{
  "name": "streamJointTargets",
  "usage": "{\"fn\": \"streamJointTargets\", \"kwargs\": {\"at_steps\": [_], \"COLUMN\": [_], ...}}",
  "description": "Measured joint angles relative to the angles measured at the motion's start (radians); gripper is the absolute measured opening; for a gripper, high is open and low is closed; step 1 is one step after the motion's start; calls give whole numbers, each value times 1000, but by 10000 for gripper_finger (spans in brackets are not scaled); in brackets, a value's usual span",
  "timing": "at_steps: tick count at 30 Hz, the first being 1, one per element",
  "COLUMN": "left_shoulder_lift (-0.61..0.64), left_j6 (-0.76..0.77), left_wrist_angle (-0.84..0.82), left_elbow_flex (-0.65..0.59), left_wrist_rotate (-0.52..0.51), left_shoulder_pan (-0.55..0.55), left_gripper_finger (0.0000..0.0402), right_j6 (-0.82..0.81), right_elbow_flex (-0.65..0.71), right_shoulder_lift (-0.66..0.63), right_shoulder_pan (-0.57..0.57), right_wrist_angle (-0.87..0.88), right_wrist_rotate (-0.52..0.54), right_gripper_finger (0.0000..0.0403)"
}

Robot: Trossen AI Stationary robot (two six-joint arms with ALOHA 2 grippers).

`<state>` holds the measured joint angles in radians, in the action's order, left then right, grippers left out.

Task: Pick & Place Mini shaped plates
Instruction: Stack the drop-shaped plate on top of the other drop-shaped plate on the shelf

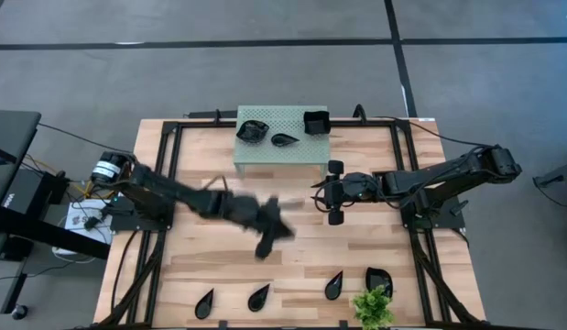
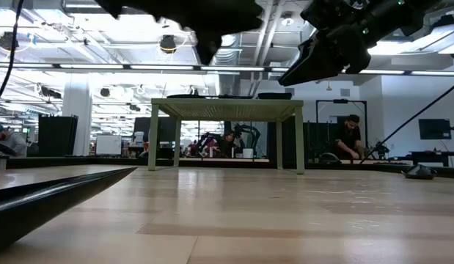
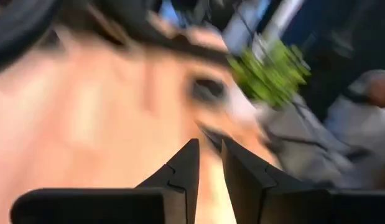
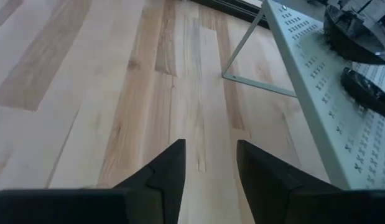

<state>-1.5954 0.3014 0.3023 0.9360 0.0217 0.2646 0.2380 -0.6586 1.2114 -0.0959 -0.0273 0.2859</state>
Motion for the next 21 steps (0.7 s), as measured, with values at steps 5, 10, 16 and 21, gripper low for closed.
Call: {"fn": "streamJointTargets", "kwargs": {"at_steps": [5,10,16,21], "left_shoulder_lift": [-1,-1,-2,-2], "left_j6": [379,901,1283,1418], "left_wrist_angle": [-207,-442,-617,-717], "left_elbow_flex": [0,0,0,0], "left_wrist_rotate": [-85,-43,127,157], "left_shoulder_pan": [185,314,455,531], "left_gripper_finger": [61,55,55,55], "right_j6": [-29,-42,-56,-45], "right_elbow_flex": [0,0,0,0], "right_shoulder_lift": [6,6,6,6], "right_shoulder_pan": [0,-2,-2,-2], "right_wrist_angle": [10,28,27,27], "right_wrist_rotate": [0,-1,-1,-1], "right_gripper_finger": [134,133,133,134]}}
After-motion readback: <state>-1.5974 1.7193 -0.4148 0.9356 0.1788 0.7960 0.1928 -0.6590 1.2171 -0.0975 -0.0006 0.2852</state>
